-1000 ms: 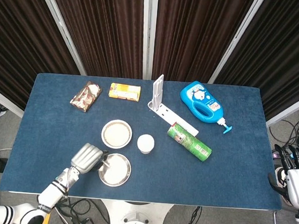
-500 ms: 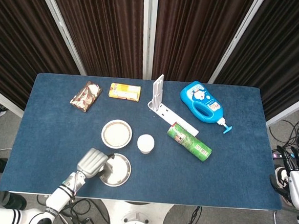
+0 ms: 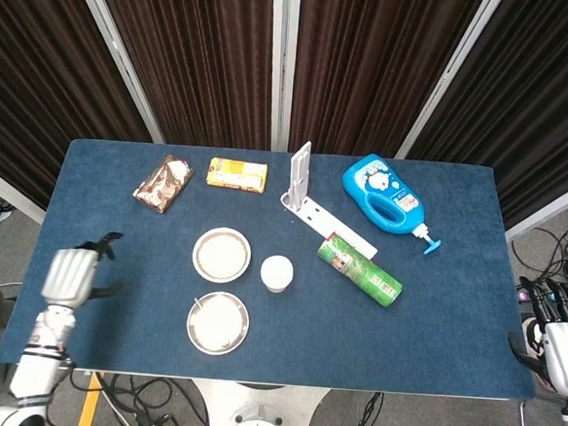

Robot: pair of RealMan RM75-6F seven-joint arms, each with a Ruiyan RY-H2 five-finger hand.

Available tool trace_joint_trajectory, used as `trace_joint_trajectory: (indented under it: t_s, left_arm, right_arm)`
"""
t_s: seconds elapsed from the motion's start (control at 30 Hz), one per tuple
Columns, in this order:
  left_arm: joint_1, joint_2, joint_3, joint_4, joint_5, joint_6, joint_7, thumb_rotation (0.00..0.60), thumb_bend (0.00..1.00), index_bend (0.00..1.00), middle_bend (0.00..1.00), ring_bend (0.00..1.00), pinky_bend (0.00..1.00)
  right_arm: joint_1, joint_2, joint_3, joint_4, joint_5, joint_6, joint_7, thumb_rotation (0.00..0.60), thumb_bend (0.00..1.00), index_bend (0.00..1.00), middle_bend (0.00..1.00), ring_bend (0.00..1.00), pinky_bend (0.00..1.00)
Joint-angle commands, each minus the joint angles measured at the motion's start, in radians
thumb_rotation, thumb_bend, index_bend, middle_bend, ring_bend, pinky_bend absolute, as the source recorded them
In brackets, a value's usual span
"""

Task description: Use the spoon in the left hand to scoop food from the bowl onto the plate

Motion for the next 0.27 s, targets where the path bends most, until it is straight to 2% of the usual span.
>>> trace_joint_trajectory:
  t_s: [0.03, 0.27]
  left_arm:
    - [0.094, 0.086, 0.035, 0.084, 0.032, 0.074, -0.034, 0.600, 0.15, 0.27, 0.24, 0.16, 0.22]
    - [0.215, 0.117, 0.070, 0.057, 0.066, 0.192, -0.055, 0.600, 0.15, 0.27, 0.22, 0.14, 0.18]
  right_arm:
    - [0.008, -0.013, 0.005, 0.009, -0.001, -0.003, 0.002, 0.600, 0.28, 0.03, 0.13, 0.00, 0.00]
    - [0.009, -0.042, -0.002, 0.011, -0.007, -0.003, -0.008, 0.600, 0.28, 0.03, 0.13, 0.00, 0.00]
